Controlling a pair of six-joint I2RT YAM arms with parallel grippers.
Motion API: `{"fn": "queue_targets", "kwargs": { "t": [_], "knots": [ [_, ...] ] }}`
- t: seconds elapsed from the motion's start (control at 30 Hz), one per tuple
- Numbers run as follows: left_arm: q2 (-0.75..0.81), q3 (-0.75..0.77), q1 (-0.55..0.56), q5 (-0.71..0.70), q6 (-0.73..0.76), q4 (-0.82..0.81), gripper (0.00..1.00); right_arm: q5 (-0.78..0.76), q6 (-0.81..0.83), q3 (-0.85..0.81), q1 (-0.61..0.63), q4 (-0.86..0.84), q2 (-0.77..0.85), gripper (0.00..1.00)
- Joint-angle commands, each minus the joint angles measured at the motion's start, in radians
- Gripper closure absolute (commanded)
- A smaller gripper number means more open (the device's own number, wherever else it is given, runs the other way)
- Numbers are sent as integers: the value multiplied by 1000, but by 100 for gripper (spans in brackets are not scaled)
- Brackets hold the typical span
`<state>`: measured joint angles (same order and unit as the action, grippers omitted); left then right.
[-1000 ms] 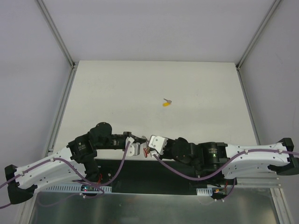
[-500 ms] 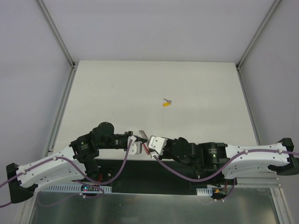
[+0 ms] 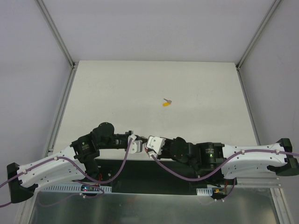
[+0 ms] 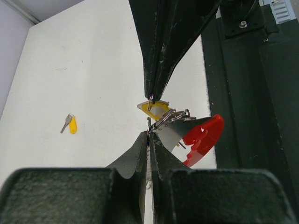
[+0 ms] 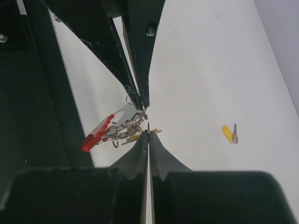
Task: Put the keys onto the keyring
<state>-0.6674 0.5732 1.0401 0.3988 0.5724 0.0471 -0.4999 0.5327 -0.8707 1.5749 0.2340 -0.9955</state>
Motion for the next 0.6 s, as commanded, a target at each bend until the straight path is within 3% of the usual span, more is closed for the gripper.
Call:
{"fn": "queue_targets", "kwargs": {
  "t": [0.0,0.57],
  "knots": [
    [9,1,1,-3,-22,-89,100,18,1,-1,-15,-45,-2,99],
    [17,-7,1,-17,-26,-104,100,37,-14,29,-30,-62,34,99]
  ]
}}
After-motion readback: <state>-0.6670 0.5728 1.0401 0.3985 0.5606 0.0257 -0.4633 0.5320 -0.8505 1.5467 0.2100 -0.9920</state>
